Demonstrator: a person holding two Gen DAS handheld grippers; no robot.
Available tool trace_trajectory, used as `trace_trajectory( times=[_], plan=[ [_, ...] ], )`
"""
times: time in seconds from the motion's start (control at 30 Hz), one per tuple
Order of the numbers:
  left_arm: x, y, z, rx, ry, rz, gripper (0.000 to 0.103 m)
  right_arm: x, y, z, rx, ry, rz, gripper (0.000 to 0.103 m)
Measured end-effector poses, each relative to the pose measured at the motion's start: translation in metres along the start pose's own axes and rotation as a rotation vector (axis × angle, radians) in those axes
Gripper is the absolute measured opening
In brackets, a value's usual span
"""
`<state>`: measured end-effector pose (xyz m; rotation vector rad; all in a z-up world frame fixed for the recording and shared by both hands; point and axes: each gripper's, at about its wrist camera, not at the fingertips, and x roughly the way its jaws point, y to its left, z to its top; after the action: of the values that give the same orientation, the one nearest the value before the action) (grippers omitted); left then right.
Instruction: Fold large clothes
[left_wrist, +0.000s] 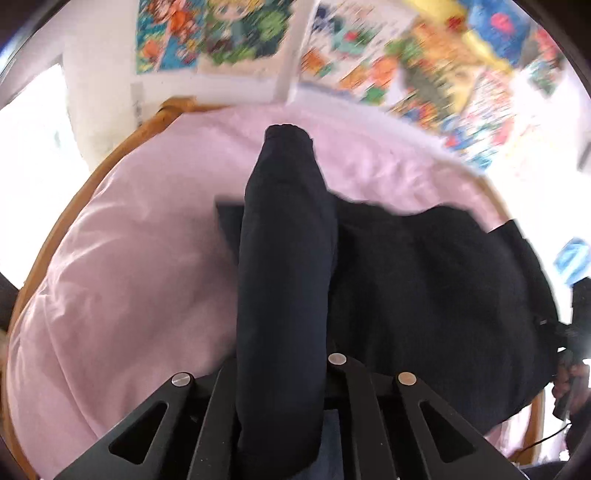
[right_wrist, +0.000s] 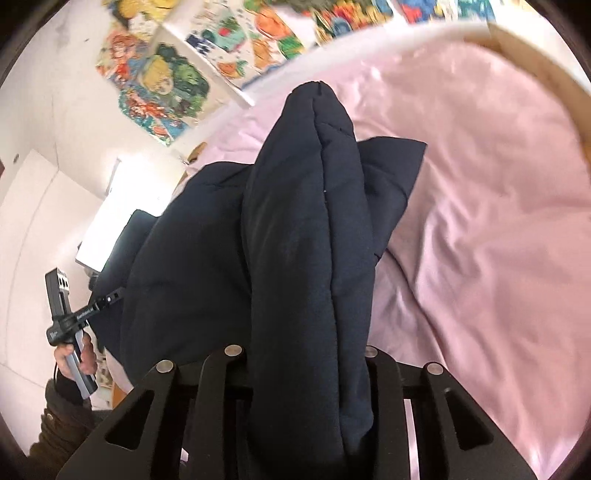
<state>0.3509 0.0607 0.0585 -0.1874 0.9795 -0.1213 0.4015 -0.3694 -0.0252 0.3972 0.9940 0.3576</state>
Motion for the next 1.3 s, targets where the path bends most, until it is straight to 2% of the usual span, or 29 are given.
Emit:
trace_trajectory(
  times=[0.07,0.13,0.23,0.3,0.37,0.43,0.5,0.6,0.63,0.67,0.7,0.77,0.83,0.87,0.9,0.93,0.97,1.0,1.07,1.17,1.3],
  plan=[
    [-0.025,-0.013,-0.006,0.064,-0.069,0.014,0.007,-0.024,0.015,-0.01,-0.034,-0.02,-0.019,0.023],
    [-0.042,-0.021,-0.017,0.095,-0.097,-0.002,0.007,-0.042,0.033,-0.027,-0.074,-0.04,-0.052,0.023],
    [-0.045,-0.015,-0.034,0.073,-0.056,-0.013,0.007,-0.062,0.046,-0.052,-0.068,-0.06,-0.062,0.023],
    [-0.038,-0.005,-0.037,0.055,-0.033,-0.006,0.007,-0.066,0.041,-0.068,-0.034,-0.056,-0.069,0.023],
    [-0.028,0.001,-0.031,0.059,-0.026,-0.031,0.008,-0.064,0.027,-0.085,-0.011,-0.054,-0.081,0.023],
    [-0.014,0.003,-0.022,0.087,0.0,-0.014,0.011,-0.059,0.012,-0.092,0.029,-0.052,-0.079,0.023],
    [0.008,0.01,-0.009,0.11,0.071,-0.002,0.016,-0.049,-0.003,-0.094,0.078,-0.044,-0.08,0.023],
    [0.043,0.013,0.009,0.127,0.184,0.003,0.033,-0.039,-0.021,-0.093,0.128,-0.031,-0.078,0.024],
    [0.052,0.015,0.014,0.131,0.208,0.004,0.041,-0.037,-0.028,-0.092,0.151,-0.029,-0.069,0.024],
    [0.062,0.017,0.015,0.141,0.237,0.001,0.053,-0.033,-0.029,-0.09,0.165,-0.029,-0.065,0.025],
    [0.072,0.019,0.017,0.152,0.27,0.0,0.06,-0.032,-0.032,-0.09,0.176,-0.028,-0.06,0.025],
    [0.097,0.023,0.018,0.171,0.353,-0.007,0.088,-0.028,-0.036,-0.088,0.188,-0.025,-0.05,0.025],
    [0.117,0.031,0.012,0.145,0.438,-0.055,0.096,-0.021,-0.035,-0.089,0.192,-0.023,-0.042,0.026],
    [0.126,0.039,0.009,0.098,0.482,-0.1,0.097,-0.019,-0.036,-0.091,0.195,-0.021,-0.037,0.026],
    [0.13,0.046,0.006,0.049,0.507,-0.142,0.097,-0.018,-0.038,-0.091,0.197,-0.018,-0.032,0.026],
    [0.134,0.055,0.001,-0.024,0.537,-0.211,0.089,-0.017,-0.042,-0.101,0.197,-0.018,-0.03,0.026],
    [0.134,0.06,-0.005,-0.074,0.551,-0.262,0.068,-0.016,-0.044,-0.103,0.199,-0.016,-0.03,0.026],
    [0.128,0.061,-0.009,-0.091,0.541,-0.288,0.062,-0.018,-0.047,-0.108,0.201,-0.014,-0.028,0.026],
    [0.11,0.052,-0.013,-0.033,0.493,-0.267,0.034,-0.017,-0.048,-0.111,0.202,-0.015,-0.025,0.026],
    [0.068,0.035,-0.02,-0.017,0.444,-0.225,0.019,-0.023,-0.045,-0.115,0.172,-0.028,-0.036,0.025],
    [0.005,0.012,-0.033,0.024,0.385,-0.169,0.016,-0.041,-0.03,-0.116,0.111,-0.066,-0.055,0.023]
  ],
)
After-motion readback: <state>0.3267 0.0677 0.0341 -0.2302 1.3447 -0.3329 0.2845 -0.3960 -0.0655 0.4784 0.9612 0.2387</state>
